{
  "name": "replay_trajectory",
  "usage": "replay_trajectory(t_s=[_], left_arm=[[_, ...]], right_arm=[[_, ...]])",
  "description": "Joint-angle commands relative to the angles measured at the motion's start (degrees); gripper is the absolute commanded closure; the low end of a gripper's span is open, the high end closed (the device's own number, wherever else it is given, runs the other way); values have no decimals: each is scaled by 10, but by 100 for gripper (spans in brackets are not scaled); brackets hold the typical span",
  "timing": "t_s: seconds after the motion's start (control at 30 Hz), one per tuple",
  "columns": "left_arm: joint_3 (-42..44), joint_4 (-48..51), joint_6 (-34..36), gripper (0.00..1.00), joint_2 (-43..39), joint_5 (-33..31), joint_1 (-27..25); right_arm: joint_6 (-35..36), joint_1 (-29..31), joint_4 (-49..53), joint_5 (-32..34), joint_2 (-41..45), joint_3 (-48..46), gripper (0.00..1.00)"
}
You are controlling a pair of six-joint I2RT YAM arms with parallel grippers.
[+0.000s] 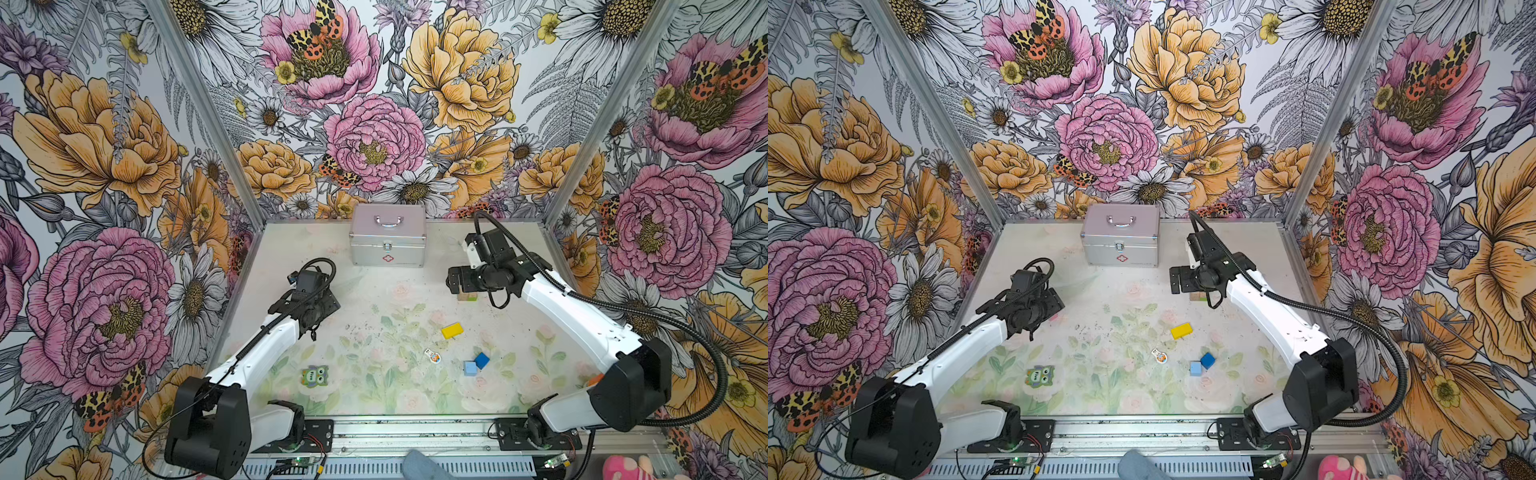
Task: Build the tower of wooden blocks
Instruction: 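Lower the left gripper and grasp the pink block while the right gripper withdraws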
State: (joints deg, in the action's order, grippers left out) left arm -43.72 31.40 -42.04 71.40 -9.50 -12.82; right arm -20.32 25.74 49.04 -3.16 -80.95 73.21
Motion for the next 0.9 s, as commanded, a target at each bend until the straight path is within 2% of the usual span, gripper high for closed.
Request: replay_trajectory(t_s=[0.0,0.3,0.37,0.47,0.7,0.87], left_arm=[[-8,-24,-2,29,27,-34,15],[-43,-47,6,35,154,-59,33],[-57,-50,10,42,184,-56,34],[-75,-48,14,45,215,-57,34],[-92,-34,19,46,232,-71,37],[-101,-24,22,52,241,-70,38]], right_arm=[[-16,17,-9,-25,54,-31,0],[-23,19,-16,-39,132,-100,0],[-23,18,-16,-39,141,-107,0],[-18,17,-13,-38,150,-112,0],[-3,5,-6,-40,151,-108,0],[4,-8,-4,-50,146,-103,0]])
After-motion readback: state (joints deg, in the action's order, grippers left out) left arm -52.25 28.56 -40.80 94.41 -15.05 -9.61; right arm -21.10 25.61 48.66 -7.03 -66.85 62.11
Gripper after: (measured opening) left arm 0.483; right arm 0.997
